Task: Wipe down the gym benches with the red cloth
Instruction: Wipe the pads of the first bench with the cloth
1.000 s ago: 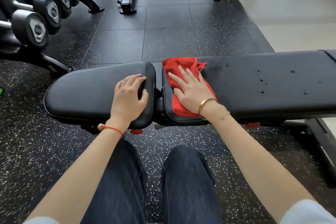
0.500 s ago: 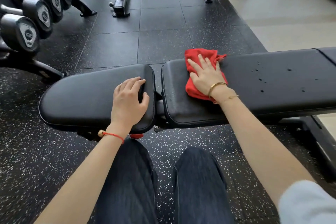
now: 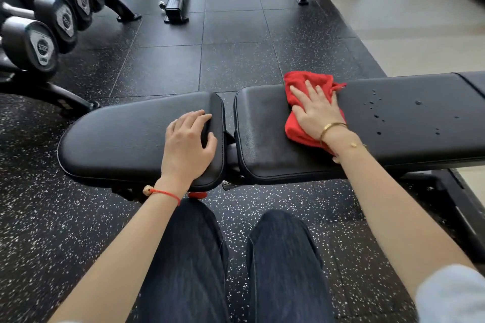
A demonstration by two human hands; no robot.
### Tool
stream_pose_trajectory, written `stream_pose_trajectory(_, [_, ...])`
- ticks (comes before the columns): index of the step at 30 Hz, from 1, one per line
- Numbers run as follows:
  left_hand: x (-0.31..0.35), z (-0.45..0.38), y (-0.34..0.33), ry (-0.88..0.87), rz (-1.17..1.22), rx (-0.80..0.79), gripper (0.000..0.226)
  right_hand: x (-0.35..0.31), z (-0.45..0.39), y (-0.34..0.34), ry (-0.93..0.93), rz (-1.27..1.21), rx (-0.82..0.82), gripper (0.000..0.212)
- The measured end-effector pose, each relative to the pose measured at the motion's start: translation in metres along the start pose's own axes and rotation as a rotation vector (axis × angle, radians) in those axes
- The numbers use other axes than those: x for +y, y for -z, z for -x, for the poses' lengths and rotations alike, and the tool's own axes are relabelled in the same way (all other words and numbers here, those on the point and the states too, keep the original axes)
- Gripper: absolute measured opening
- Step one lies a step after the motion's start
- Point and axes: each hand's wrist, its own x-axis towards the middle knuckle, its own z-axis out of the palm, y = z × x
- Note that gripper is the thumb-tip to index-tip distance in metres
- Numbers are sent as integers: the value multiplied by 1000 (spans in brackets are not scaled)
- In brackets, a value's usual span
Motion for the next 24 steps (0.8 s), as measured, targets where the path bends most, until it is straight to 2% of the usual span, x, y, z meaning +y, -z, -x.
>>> stream_pose_trajectory(3, [0,0,1,-4,1,-2,40,-41,-15,-7,83,10,-10,54])
stream_pose_trajectory(6, [-2,-1,1,0,5,8,39,-74,8,-17,237,29,-11,54])
stream_pose_trajectory(10, [-4,0,0,-7,9,1,39,-73,65,-23,411,18,30,53])
stream_pose_trajectory(12, [-5,0,0,-10,10,-8,40,-52,78,-20,387,8,56,53])
stream_pose_trajectory(17, [-3,0,1,-9,4,-13,41,-24,43,-5,124,-22,-13,52])
stream_pose_trajectory(19, [-2,0,1,-8,-1,-11,40,-38,32,-7,133,4,-21,52])
stream_pose_trajectory(24, [-3,-1,0,-10,-4,2,40,-77,51,-18,299,40,-6,54])
